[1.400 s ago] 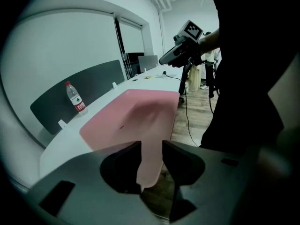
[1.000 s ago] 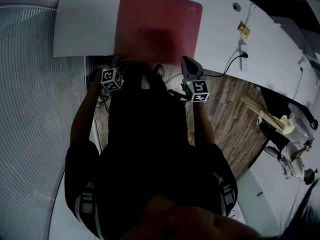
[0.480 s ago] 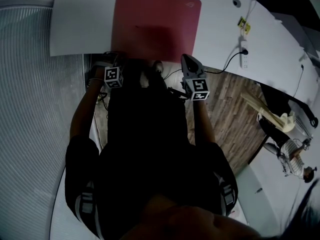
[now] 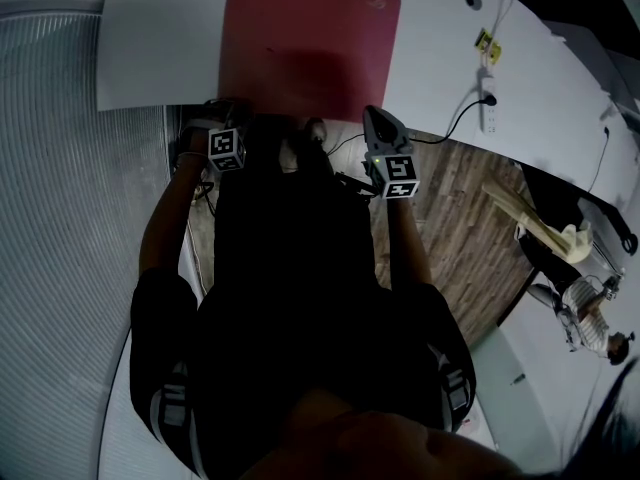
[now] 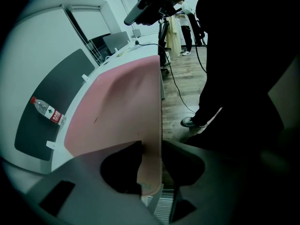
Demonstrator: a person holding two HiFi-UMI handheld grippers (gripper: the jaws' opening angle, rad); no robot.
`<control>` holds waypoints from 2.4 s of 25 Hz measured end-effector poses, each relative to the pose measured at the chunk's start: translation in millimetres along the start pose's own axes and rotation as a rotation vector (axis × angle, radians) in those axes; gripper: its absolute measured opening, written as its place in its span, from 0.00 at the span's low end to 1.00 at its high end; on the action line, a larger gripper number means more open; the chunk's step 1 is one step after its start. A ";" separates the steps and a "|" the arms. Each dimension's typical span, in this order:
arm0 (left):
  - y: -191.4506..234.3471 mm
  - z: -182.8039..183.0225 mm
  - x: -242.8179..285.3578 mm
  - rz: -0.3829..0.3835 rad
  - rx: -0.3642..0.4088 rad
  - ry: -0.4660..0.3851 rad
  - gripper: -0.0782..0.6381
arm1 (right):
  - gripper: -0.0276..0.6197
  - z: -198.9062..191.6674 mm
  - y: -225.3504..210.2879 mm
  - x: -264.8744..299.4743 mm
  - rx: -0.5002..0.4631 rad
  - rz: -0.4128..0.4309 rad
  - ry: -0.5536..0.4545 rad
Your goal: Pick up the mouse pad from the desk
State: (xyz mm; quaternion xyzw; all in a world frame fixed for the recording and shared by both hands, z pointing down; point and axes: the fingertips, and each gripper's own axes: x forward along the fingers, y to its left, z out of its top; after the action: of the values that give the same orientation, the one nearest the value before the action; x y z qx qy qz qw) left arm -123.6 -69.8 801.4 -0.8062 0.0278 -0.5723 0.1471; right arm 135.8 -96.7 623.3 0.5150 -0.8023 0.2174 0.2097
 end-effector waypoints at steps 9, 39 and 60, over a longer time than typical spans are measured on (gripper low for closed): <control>4.1 2.3 -10.4 -0.032 -0.029 -0.013 0.27 | 0.05 0.2 -0.1 -5.7 0.005 -0.010 -0.009; 13.0 13.9 -34.8 -0.144 -0.046 -0.068 0.13 | 0.05 -0.1 3.6 -3.5 0.009 -0.004 -0.016; 49.3 25.5 -57.9 -0.228 -0.185 -0.152 0.13 | 0.05 -4.2 -8.0 -4.8 0.001 -0.026 -0.005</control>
State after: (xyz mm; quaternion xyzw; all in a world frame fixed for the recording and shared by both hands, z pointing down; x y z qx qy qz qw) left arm -113.7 -99.3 727.5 -0.8552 -0.0224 -0.5177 0.0081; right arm 145.5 -93.8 625.1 0.5261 -0.7958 0.2136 0.2105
